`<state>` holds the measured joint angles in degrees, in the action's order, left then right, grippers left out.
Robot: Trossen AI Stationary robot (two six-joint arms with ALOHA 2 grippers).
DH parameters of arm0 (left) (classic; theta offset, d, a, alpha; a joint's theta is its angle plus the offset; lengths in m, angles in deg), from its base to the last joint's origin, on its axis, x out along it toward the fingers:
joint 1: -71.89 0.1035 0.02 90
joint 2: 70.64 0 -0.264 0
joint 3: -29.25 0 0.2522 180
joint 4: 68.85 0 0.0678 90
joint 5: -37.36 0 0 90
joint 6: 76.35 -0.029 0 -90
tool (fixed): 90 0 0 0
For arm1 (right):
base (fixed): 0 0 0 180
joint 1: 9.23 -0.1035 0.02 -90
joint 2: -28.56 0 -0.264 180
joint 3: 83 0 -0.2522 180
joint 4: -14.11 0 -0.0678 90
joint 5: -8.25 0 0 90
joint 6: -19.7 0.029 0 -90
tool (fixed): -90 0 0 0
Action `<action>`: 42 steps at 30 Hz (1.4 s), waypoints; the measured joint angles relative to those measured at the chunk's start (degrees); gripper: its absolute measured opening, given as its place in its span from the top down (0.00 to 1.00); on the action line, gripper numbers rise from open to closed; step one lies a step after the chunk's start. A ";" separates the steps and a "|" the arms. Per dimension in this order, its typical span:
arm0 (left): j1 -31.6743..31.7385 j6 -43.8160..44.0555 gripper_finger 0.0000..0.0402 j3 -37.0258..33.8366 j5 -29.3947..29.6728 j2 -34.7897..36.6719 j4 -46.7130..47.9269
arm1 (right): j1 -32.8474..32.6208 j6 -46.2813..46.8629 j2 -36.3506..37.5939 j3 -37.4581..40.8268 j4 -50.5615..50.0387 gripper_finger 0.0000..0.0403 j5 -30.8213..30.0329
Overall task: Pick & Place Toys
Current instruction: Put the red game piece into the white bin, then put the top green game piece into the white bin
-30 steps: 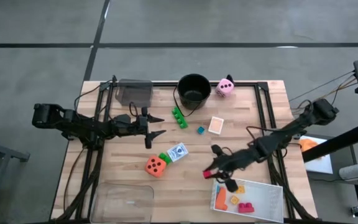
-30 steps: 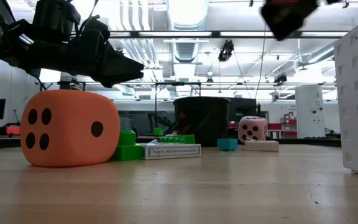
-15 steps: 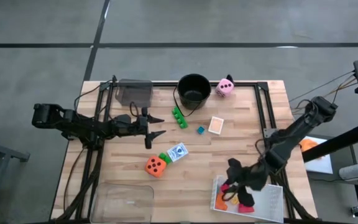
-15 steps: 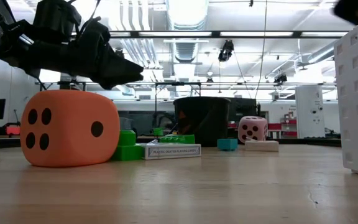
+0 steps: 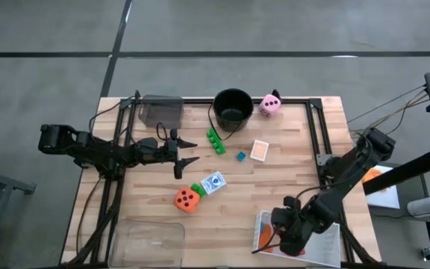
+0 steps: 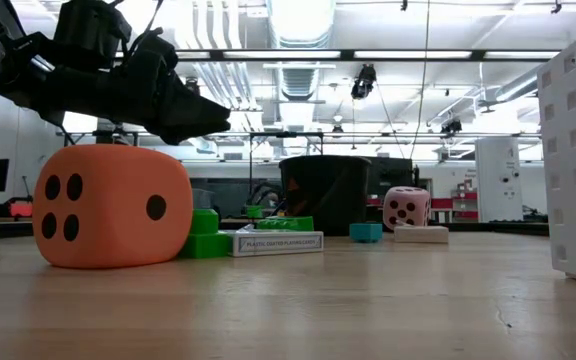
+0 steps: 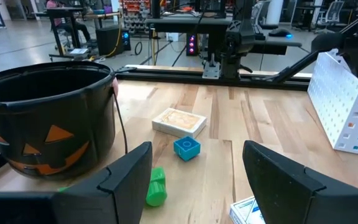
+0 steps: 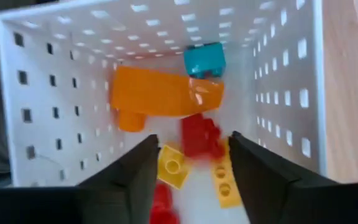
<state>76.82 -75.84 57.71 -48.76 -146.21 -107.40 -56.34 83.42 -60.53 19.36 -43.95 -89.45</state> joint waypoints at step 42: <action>0.00 -0.66 0.37 -0.02 -0.44 0.00 0.51 | 18.79 -70.29 36.62 41.58 73.53 0.38 -8.93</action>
<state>76.82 -76.50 57.69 -49.19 -146.21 -106.89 -37.56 13.13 -23.92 60.94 29.58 -98.38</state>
